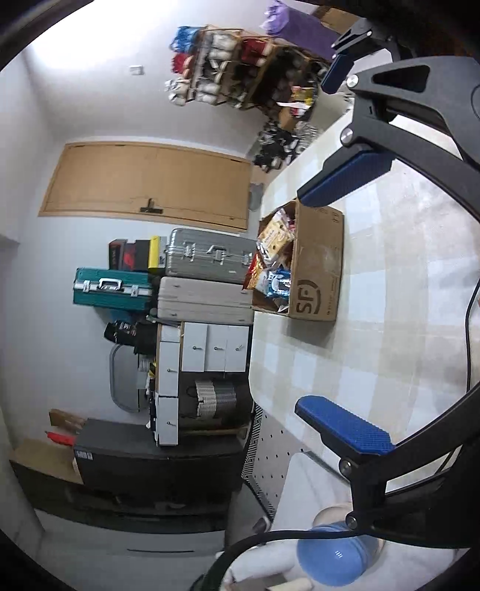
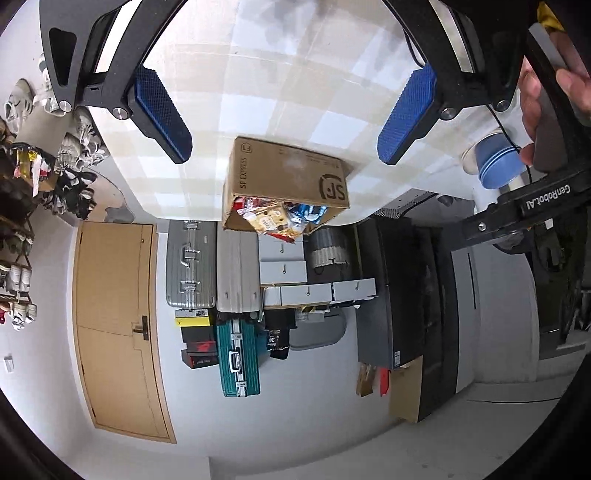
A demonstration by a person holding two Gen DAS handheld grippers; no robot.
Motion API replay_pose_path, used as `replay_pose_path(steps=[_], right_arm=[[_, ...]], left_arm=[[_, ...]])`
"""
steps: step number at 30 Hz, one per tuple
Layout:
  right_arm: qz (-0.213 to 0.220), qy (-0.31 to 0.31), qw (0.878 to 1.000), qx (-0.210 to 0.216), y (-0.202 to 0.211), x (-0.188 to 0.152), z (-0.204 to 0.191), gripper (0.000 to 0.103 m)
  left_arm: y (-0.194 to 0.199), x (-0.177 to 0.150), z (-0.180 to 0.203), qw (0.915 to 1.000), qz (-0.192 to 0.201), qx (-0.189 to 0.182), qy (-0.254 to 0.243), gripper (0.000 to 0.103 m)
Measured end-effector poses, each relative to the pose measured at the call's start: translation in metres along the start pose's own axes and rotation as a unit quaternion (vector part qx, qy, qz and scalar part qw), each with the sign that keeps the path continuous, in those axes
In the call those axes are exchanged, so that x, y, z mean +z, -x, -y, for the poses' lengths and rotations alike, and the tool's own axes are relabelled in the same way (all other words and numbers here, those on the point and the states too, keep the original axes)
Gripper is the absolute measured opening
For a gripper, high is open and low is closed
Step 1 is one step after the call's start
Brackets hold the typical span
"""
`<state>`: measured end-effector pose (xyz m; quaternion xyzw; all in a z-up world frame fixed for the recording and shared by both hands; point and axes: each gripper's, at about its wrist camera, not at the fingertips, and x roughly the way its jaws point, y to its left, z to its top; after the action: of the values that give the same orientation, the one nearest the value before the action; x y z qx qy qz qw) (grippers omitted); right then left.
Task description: Organize snacks
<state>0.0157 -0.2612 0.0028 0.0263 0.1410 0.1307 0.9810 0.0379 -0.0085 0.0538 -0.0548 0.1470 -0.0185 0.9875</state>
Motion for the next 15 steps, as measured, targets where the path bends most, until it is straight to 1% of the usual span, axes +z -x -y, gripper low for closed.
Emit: replay_pose_path(steps=[3, 4, 7, 10, 15], right_arm=[[0.003, -0.008, 1.0, -0.001, -0.007, -0.001, 0.003, 0.102], [0.001, -0.009, 1.0, 0.001, -0.01, -0.001, 0.003, 0.102], [0.003, -0.006, 1.0, 0.003, -0.015, -0.001, 0.0, 0.102], [0.006, -0.003, 1.0, 0.006, -0.018, 0.0, -0.004, 0.102], [0.0, -0.006, 1.0, 0.008, -0.023, -0.003, -0.004, 0.102]], left_arm=[[-0.019, -0.001, 0.002, 0.9996, -0.024, -0.007, 0.012, 0.102], [-0.022, -0.005, 0.004, 0.9997, -0.021, -0.008, 0.008, 0.102], [-0.028, -0.008, 0.01, 0.9997, -0.016, 0.017, -0.011, 0.102], [-0.033, -0.009, 0.012, 0.9996, -0.018, 0.015, -0.018, 0.102], [-0.038, -0.014, 0.001, 0.9993, -0.036, 0.007, 0.001, 0.102]])
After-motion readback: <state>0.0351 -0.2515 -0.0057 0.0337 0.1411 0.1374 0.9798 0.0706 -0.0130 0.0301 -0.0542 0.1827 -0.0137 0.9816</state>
